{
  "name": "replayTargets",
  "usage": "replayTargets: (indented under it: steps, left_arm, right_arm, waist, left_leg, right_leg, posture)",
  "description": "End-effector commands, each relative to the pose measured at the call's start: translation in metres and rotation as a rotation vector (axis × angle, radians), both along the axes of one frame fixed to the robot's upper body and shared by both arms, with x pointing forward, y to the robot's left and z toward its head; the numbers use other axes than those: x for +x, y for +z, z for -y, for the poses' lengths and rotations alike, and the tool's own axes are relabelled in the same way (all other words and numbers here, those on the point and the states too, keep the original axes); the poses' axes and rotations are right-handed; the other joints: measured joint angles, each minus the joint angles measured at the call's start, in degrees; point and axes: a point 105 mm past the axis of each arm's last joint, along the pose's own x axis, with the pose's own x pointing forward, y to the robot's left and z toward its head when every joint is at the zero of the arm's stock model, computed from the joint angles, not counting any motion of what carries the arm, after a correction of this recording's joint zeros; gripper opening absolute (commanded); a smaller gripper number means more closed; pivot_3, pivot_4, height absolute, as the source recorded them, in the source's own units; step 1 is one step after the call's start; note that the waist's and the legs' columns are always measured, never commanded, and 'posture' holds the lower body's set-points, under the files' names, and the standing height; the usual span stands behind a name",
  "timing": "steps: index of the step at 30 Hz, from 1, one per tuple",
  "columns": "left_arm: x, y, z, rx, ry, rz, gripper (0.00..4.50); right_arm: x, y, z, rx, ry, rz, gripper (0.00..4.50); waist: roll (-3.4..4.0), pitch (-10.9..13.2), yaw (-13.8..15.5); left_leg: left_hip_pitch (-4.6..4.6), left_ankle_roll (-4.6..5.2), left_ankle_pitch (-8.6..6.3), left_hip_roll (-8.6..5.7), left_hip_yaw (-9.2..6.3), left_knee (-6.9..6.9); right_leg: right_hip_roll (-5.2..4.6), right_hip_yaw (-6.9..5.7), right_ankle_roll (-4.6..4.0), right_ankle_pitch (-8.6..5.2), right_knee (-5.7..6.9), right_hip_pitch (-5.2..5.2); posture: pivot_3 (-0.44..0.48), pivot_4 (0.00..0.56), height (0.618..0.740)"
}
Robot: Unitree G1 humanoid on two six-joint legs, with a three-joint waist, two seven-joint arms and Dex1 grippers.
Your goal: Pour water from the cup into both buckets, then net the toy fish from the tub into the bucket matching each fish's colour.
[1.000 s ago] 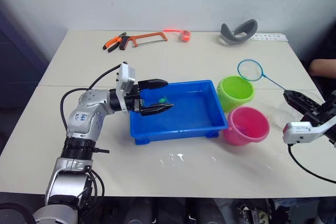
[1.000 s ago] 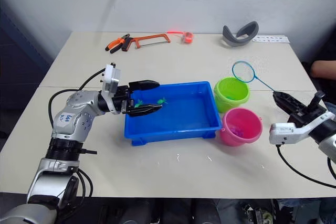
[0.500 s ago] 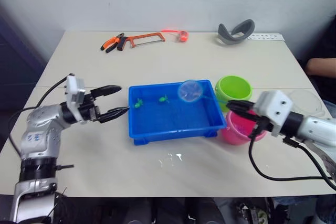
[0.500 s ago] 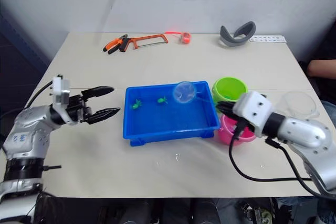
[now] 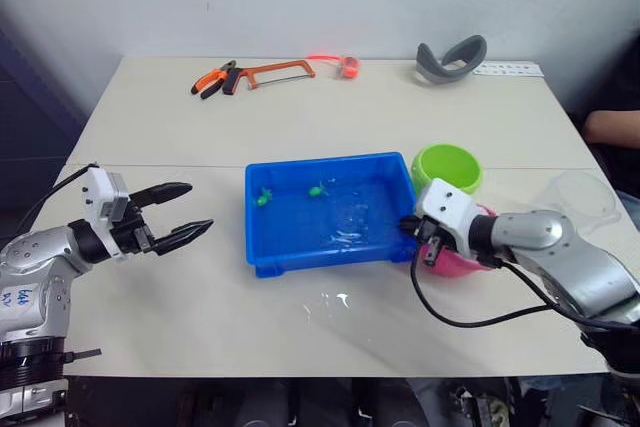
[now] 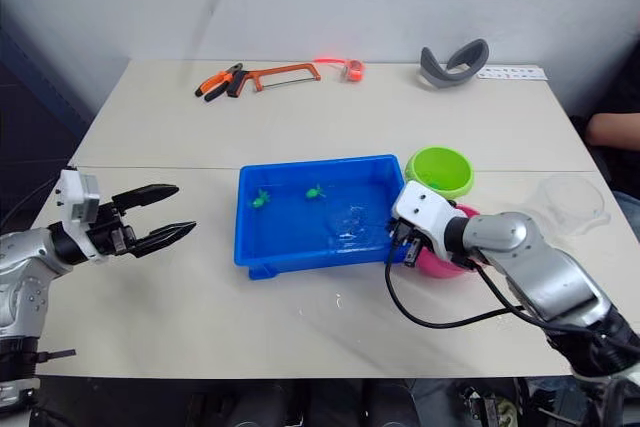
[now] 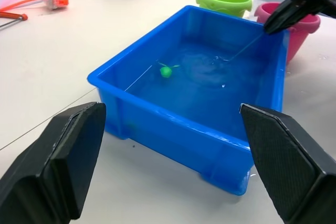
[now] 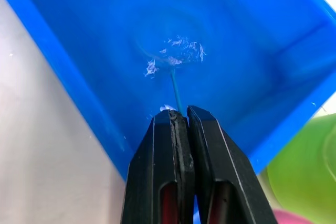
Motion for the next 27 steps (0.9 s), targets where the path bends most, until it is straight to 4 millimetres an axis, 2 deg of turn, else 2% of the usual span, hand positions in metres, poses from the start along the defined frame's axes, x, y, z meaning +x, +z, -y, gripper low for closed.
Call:
replayTargets:
  steps: [1,6,11,16,24,27]
  left_arm:
    - [-0.001,0.016,0.008,0.02,-0.033,0.044,4.42]
    - [0.002,0.02,0.013,0.036,-0.05,0.045,4.42]
    - [0.005,0.023,0.017,0.039,-0.064,0.047,4.42]
    - [0.008,0.024,0.02,0.039,-0.074,0.047,4.42]
    - [0.01,0.022,0.023,0.035,-0.084,0.04,4.42]
    - [0.012,0.023,0.028,0.025,-0.099,0.043,4.42]
  right_arm:
    - [0.011,0.008,-0.009,0.042,-0.008,0.046,0.0]
    - [0.019,0.01,-0.019,0.085,-0.003,0.079,0.0]
    - [0.017,0.011,-0.029,0.133,0.011,0.083,0.0]
    - [0.008,0.018,-0.038,0.22,0.04,0.077,0.0]
    - [-0.009,0.03,-0.036,0.265,0.083,0.109,0.0]
    - [-0.02,0.041,-0.031,0.364,0.074,0.084,0.0]
  waist:
    - [0.0,0.0,0.0]
    - [0.0,0.0,0.0]
    - [0.0,0.0,0.0]
    - [0.0,0.0,0.0]
    - [0.0,0.0,0.0]
    - [0.0,0.0,0.1]
  left_leg:
    - [0.0,0.0,0.0,0.0,0.01,0.0]
    - [-0.01,0.0,0.0,-0.02,0.02,-0.01]
    - [-0.01,-0.01,0.01,-0.02,0.07,-0.01]
    - [-0.01,-0.01,0.01,-0.02,0.11,-0.01]
    - [-0.01,-0.01,0.01,-0.02,0.11,-0.04]
    - [-0.01,-0.01,0.01,-0.02,0.12,-0.04]
  right_leg:
    - [0.0,0.01,0.0,0.0,0.01,-0.02]
    - [0.01,-0.02,0.01,0.0,0.05,-0.04]
    - [0.03,-0.03,0.01,-0.01,0.1,-0.06]
    - [0.04,0.0,0.01,0.0,0.15,-0.1]
    - [0.03,0.01,0.02,-0.01,0.17,-0.12]
    - [0.04,0.02,0.02,-0.01,0.17,-0.12]
  posture:
    - [0.0,0.15,0.74]
    - [0.0,0.15,0.74]
    - [0.0,0.15,0.74]
    - [0.0,0.15,0.74]
    - [0.0,0.15,0.74]
    - [0.0,0.15,0.74]
